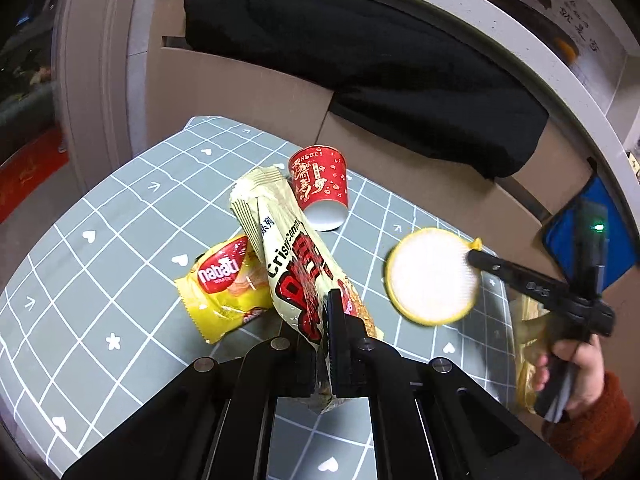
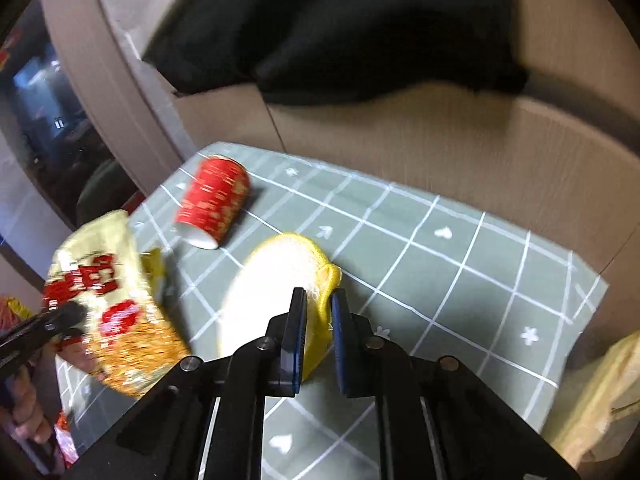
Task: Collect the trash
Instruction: 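Grasp the white crisps bag with the left gripper while the right gripper grasps the yellow sponge, then lift the crisps bag with the left gripper and the sponge with the right gripper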
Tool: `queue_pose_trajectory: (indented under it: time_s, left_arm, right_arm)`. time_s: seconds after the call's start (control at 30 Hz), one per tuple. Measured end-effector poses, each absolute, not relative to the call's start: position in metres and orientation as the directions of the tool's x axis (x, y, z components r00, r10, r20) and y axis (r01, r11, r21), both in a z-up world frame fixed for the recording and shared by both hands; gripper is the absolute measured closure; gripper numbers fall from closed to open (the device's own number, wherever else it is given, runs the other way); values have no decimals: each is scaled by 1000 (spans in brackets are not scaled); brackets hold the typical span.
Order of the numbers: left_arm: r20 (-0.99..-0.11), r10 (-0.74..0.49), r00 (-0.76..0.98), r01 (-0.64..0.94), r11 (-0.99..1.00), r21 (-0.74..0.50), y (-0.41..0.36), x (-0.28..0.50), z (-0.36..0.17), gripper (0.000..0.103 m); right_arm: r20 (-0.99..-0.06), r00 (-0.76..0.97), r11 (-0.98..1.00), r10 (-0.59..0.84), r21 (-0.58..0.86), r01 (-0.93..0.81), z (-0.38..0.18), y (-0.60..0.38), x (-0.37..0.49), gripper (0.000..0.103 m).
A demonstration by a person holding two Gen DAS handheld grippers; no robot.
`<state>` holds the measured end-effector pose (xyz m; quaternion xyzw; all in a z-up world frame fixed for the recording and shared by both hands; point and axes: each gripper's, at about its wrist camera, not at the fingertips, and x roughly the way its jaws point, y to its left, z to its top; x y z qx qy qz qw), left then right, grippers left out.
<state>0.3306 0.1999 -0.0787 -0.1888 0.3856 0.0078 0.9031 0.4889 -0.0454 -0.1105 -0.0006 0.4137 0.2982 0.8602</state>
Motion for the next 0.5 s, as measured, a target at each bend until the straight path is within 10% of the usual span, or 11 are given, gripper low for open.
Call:
queue_pose_trajectory:
  time_s: [0.5]
  left_arm:
    - [-691,-157,706,-134,928,-348,185,324,-75,99]
  right_arm:
    - [-662,618,846,423,46,-531,-66,-64,445,92]
